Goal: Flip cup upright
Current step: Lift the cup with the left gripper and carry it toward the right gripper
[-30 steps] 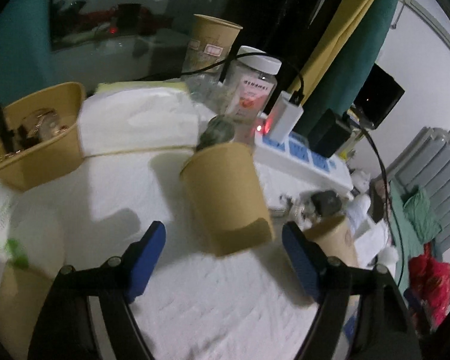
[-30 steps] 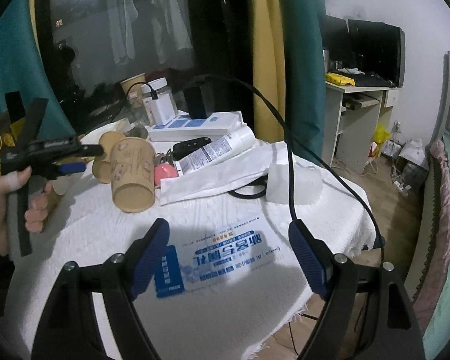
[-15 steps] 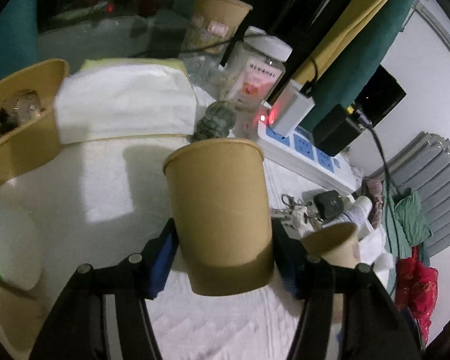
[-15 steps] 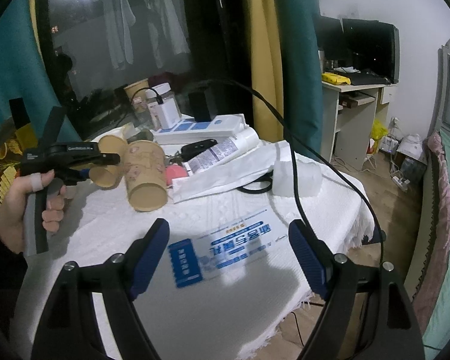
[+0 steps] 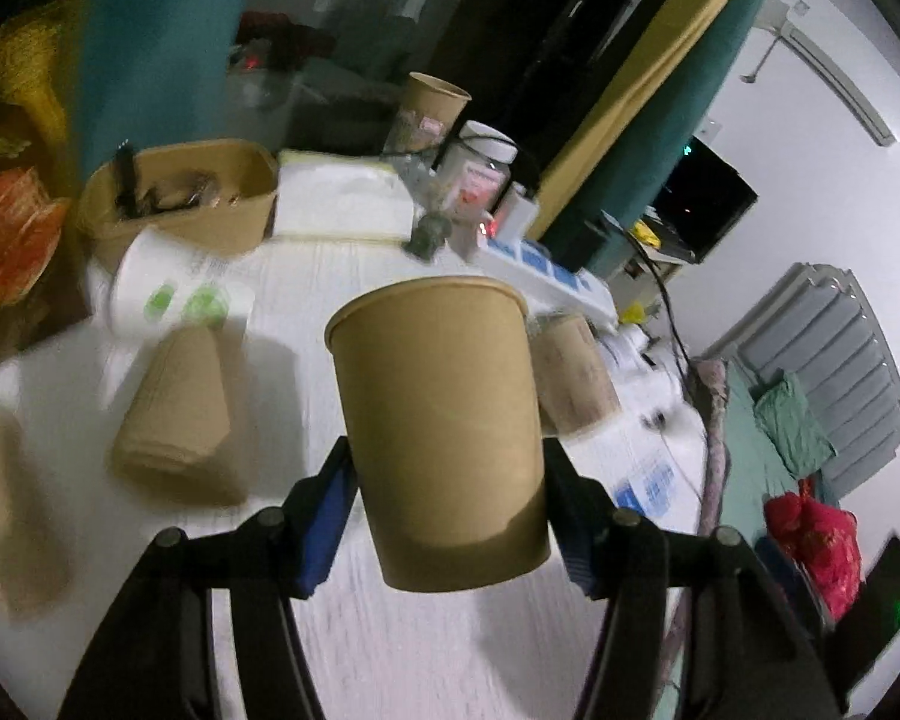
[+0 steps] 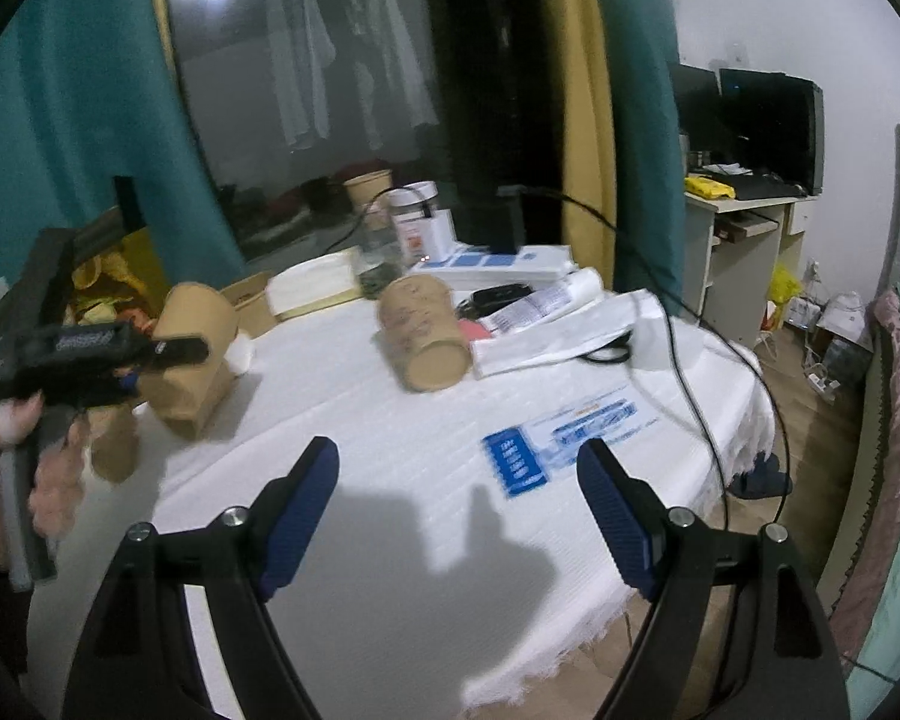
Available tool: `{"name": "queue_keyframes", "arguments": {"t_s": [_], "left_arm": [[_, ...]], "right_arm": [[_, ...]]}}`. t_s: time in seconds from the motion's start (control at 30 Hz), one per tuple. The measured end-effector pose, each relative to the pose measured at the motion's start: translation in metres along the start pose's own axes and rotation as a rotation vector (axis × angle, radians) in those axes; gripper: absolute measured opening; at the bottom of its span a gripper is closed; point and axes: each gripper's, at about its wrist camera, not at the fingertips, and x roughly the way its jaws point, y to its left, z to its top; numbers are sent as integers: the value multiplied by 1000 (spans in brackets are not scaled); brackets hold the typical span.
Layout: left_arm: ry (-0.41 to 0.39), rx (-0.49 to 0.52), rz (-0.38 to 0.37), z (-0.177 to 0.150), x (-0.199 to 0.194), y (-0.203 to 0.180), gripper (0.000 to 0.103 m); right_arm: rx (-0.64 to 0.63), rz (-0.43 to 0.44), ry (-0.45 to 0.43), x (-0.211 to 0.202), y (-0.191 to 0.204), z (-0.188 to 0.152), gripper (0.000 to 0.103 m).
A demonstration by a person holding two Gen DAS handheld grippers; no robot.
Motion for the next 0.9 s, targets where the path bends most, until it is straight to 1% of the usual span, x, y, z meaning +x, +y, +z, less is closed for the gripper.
{"name": "queue_keyframes", "arguments": {"t_s": [0.03, 0.07, 0.23, 0.37, 0.43, 0.53, 0.63, 0.77, 0.83, 0.9], "left_arm": [[11, -6, -9, -18, -13, 2, 60], [17, -14, -19, -29, -21, 5, 60], [45, -100, -51, -103, -67, 18, 60], [65, -147, -57, -148, -91, 27, 60], [80, -175, -55, -170, -96, 29, 60], [101, -196, -41, -188, -94, 31, 60], [121, -220, -22, -199, -87, 33, 60], [128, -214, 1, -204, -80, 33, 61], [147, -212, -12, -206, -74, 35, 61], [146, -187, -13, -205, -75, 33, 63]], "right_arm": [[-4, 6, 7, -4, 6, -5, 80], [-8, 12, 13, -7, 12, -10, 80], [-19, 58, 49, -28, 41, -40, 80], [-34, 101, 89, -37, 57, -64, 80], [-41, 120, 113, -39, 61, -76, 80], [-44, 148, 155, -34, 60, -87, 80], [-51, 156, 193, -25, 57, -90, 80], [-64, 162, 215, -18, 56, -88, 80], [-69, 161, 218, -16, 55, -85, 80], [-66, 159, 226, -13, 55, -83, 80]]}}
